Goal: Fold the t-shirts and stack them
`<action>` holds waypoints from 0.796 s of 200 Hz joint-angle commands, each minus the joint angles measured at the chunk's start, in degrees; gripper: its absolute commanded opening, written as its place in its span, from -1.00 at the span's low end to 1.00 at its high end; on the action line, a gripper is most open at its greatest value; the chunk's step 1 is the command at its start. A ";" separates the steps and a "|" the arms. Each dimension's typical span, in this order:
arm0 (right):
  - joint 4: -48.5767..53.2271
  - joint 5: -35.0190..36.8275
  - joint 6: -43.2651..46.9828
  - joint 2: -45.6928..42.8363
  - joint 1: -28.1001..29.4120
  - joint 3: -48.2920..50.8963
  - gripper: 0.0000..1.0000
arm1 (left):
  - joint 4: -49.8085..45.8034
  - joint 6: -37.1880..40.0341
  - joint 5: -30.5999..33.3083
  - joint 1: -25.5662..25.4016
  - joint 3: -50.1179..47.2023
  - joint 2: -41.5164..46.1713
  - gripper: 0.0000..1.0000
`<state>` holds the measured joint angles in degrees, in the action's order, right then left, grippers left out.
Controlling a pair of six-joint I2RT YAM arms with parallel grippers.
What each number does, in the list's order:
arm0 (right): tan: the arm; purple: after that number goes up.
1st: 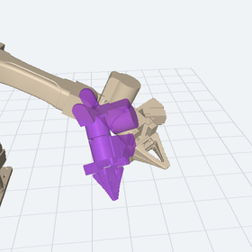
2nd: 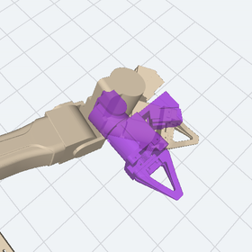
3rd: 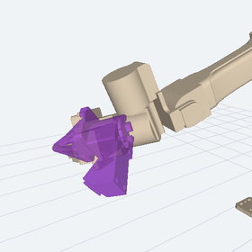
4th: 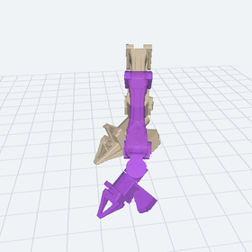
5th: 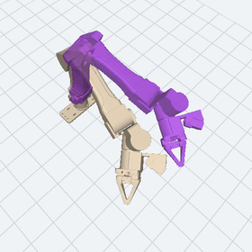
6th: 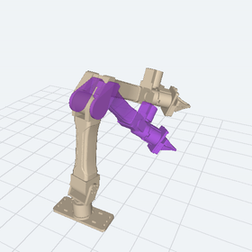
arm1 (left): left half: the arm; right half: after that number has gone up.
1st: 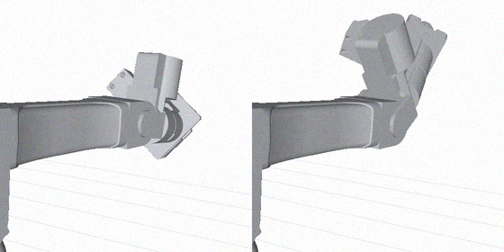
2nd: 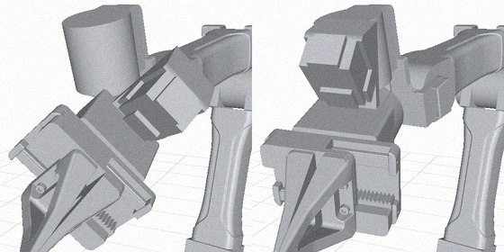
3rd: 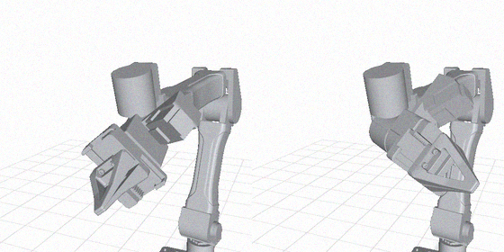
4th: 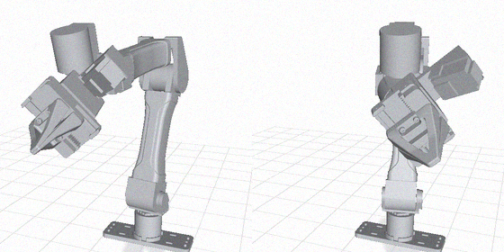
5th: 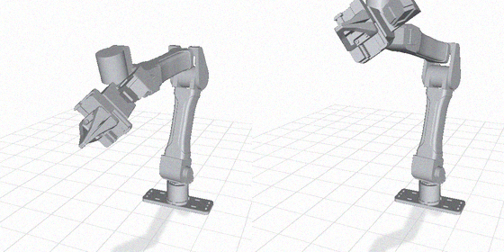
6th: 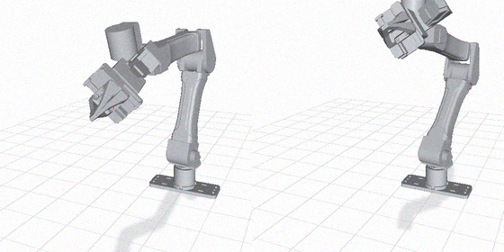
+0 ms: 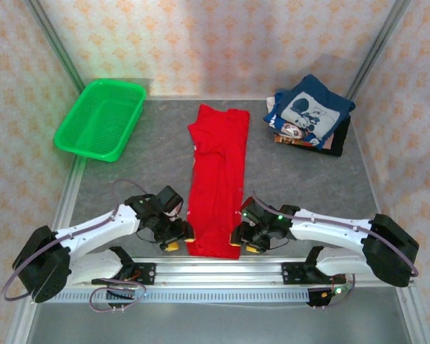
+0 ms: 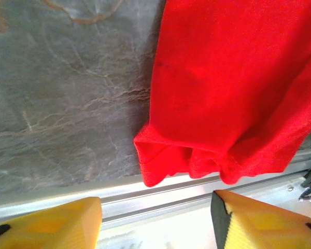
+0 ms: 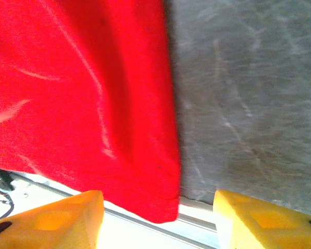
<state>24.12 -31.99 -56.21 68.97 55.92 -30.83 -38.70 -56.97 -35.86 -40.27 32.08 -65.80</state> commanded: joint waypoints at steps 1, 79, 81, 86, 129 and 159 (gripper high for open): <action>-3.33 -1.24 -0.55 1.80 0.37 -0.01 0.15 | 4.18 -1.53 -2.48 -1.27 -2.08 -1.37 0.14; -6.36 -1.94 0.57 7.67 1.21 -1.52 0.11 | 11.03 -2.94 -1.59 -2.47 -1.98 -7.25 0.03; -6.39 -1.94 0.57 7.80 1.21 -1.52 0.11 | 11.13 -2.90 -1.63 -2.56 -1.90 -7.52 0.03; -6.49 -1.86 0.56 7.88 1.19 -1.51 0.11 | 11.63 -2.93 -1.59 -2.82 -1.78 -8.16 0.02; -7.74 -1.84 0.92 9.33 1.21 -2.43 0.02 | 16.99 -3.99 -1.71 -4.25 0.19 -14.21 -0.14; -8.82 -2.40 1.17 11.44 1.16 -3.36 -0.37 | 15.33 -2.19 0.60 -4.28 3.37 -16.21 -0.34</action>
<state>18.98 -34.79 -55.51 78.17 56.58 -32.80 -30.89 -60.42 -37.32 -43.16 33.41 -79.15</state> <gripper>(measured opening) 0.391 0.375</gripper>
